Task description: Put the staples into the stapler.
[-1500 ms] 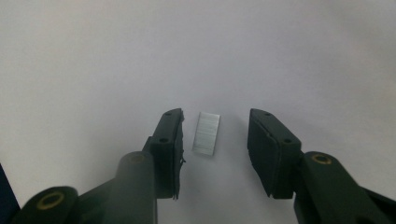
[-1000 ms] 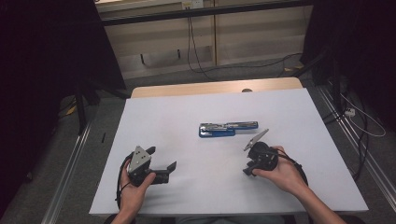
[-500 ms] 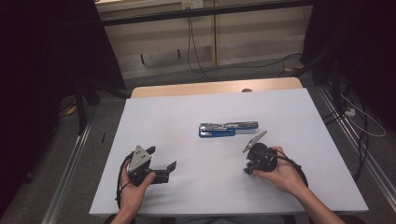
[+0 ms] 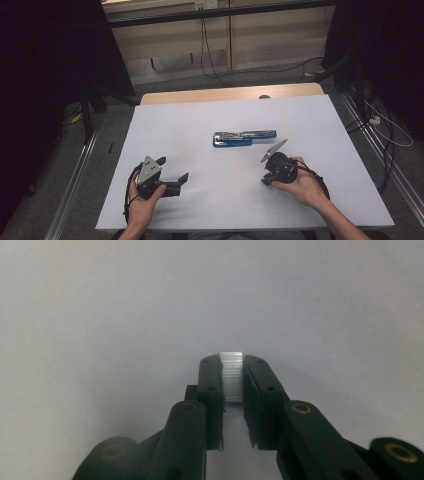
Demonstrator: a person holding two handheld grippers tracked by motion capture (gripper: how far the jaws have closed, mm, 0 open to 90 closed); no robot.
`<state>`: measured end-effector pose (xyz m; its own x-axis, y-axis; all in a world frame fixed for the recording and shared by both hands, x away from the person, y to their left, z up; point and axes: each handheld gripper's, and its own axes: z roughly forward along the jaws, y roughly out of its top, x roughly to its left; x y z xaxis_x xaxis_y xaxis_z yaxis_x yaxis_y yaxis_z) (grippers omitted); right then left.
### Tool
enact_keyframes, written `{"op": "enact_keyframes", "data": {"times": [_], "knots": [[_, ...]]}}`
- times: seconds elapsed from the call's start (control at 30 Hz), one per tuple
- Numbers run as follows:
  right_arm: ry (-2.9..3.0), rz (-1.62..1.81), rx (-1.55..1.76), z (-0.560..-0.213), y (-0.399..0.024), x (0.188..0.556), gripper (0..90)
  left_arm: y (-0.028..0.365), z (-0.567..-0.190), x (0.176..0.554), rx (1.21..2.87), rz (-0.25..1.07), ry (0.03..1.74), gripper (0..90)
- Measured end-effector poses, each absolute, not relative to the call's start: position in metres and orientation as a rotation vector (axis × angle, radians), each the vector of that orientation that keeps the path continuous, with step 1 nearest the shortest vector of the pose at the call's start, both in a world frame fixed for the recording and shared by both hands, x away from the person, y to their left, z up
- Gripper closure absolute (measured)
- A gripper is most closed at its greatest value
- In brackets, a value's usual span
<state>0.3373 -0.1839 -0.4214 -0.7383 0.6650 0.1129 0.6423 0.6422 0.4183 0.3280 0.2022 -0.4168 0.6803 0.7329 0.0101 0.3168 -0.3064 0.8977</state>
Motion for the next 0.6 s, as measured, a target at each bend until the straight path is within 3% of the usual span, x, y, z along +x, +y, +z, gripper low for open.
{"op": "enact_keyframes", "data": {"times": [0.6], "knots": [[2.775, 0.756, 1.148, -0.419, -0.194, 0.339, 79.4, 0.203, -0.417, 0.328, 1.903, 0.526, 0.821, 4.3]]}}
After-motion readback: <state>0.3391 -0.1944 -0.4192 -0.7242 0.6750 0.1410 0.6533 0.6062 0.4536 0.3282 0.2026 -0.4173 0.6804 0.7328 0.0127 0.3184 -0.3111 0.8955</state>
